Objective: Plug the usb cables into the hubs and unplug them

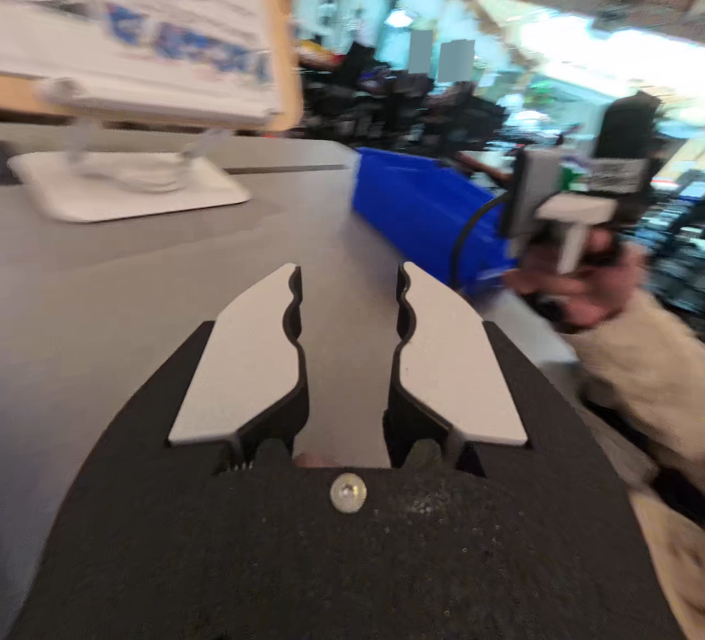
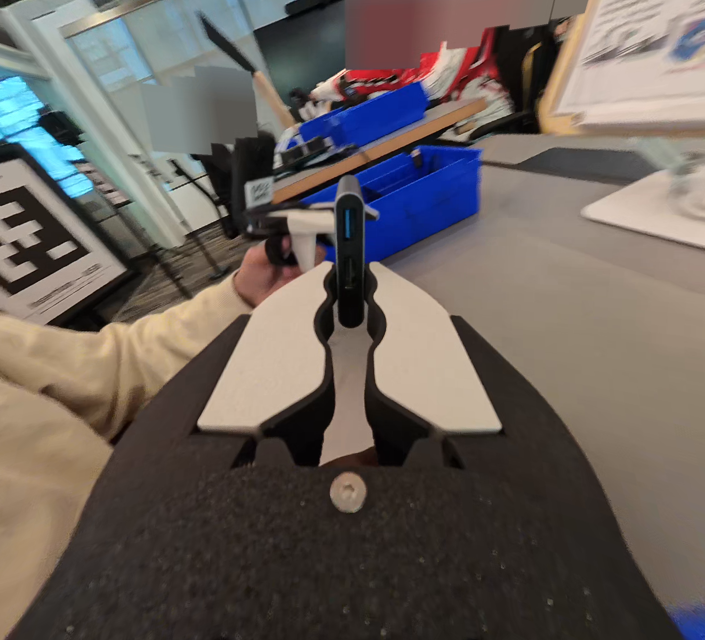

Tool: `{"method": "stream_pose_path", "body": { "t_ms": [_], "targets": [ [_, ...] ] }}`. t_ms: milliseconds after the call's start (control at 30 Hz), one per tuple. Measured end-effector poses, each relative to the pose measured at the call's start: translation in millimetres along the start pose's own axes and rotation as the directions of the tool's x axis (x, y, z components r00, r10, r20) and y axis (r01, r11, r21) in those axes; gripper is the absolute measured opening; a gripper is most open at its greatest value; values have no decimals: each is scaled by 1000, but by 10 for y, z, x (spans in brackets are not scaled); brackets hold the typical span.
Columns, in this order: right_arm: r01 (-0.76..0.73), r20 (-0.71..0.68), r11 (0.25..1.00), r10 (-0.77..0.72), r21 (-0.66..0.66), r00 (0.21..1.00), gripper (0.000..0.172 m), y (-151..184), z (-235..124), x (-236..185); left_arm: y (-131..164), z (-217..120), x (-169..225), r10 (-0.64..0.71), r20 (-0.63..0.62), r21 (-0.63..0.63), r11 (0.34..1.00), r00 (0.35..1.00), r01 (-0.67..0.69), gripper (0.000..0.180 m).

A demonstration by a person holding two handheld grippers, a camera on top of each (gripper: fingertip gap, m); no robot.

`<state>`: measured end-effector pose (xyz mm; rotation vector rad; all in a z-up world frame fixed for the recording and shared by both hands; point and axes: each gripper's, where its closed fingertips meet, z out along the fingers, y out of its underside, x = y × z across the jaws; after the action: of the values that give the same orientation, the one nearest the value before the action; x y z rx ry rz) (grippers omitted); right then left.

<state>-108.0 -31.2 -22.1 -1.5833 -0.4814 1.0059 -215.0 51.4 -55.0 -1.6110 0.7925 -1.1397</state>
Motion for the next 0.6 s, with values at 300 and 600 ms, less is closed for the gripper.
{"method": "stream_pose_path", "body": {
  "t_ms": [300, 600],
  "targets": [
    [308, -765, 946, -271, -100, 584, 12, -1250, -1701, 829, 406, 90, -372, 227, 417, -79, 974, 880, -214, 54],
    [59, -544, 554, -829, -830, 130, 12, -737, -2263, 2168, 460, 196, -228, 196, 332, -79, 981, 923, -180, 52]
  ]
}}
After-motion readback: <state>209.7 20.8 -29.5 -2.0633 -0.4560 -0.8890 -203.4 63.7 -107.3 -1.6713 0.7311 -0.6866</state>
